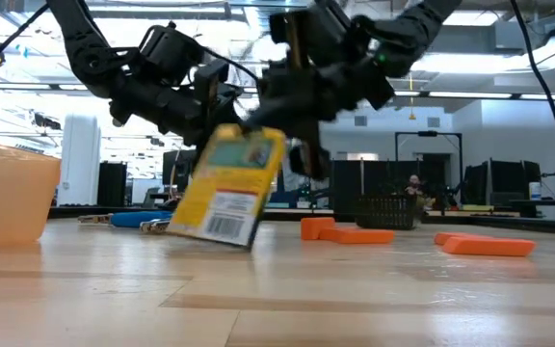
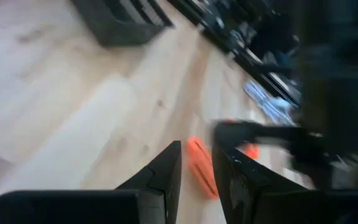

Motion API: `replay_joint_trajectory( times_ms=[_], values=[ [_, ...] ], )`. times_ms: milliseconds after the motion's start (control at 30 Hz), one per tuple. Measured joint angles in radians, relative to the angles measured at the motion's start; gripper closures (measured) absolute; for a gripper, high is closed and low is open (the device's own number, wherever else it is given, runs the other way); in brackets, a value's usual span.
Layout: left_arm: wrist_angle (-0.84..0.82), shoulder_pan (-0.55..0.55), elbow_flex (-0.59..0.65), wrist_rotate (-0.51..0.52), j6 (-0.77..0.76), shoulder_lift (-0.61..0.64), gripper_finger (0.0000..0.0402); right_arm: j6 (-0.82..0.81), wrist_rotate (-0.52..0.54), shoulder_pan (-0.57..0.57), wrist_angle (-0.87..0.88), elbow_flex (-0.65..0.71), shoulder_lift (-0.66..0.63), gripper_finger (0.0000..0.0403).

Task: Pick & Place School Supplies
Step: Put the crayon box into the orange transparent bin

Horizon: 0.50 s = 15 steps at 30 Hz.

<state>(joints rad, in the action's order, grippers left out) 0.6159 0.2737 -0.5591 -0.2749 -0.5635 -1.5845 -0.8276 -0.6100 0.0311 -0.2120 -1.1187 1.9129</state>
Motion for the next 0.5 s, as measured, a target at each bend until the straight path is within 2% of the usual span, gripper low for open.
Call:
replay_joint_trajectory(
  times_ms=[233, 500],
  values=[
    [0.0, 0.093, 0.0, 0.025, 0.0, 0.0, 0.0316, 0.013, -0.022, -0.001, 0.065, -0.153, -0.002, 0.0403],
    [0.0, 0.146, 0.0, 0.025, 0.015, 0.0, 0.0316, 0.015, -0.03, -0.002, 0.083, -0.341, 0.006, 0.0403]
  ],
)
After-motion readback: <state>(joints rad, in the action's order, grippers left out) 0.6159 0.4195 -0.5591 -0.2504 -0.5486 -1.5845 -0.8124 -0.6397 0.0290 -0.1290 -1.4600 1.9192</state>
